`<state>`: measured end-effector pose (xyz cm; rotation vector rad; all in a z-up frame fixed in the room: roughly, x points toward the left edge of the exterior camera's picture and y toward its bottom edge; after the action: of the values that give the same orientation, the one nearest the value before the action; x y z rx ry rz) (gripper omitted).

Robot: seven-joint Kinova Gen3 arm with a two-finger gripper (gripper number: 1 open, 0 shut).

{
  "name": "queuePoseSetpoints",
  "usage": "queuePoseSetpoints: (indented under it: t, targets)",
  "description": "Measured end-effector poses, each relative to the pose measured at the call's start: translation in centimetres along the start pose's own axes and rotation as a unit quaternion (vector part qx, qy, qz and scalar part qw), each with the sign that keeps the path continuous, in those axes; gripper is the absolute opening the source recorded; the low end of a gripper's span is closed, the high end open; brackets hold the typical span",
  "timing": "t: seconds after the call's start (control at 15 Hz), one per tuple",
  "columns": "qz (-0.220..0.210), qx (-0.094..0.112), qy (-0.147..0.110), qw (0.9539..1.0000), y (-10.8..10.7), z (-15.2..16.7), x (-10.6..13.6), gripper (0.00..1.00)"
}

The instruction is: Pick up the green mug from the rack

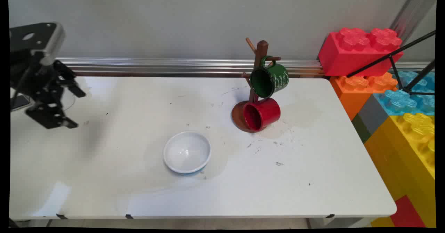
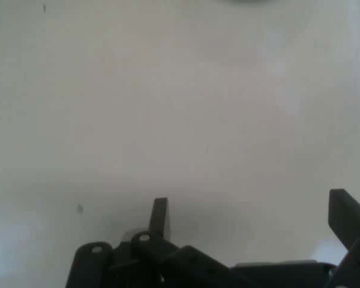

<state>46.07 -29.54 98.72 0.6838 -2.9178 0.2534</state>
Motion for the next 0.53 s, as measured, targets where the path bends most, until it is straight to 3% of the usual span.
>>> queuePoseSetpoints:
  t: [0.27, 0.4, 0.53]
  targets:
    - [-0.034, -0.011, 0.064, 0.9973, 0.4, 0.5, 3.2, 1.0]
    - [-0.052, -0.012, 0.1, 0.9935, 0.5, 0.4, 4.9, 1.0]
    - [-0.075, -0.009, 0.149, 0.9859, 0.5, 0.2, 7.1, 1.0]
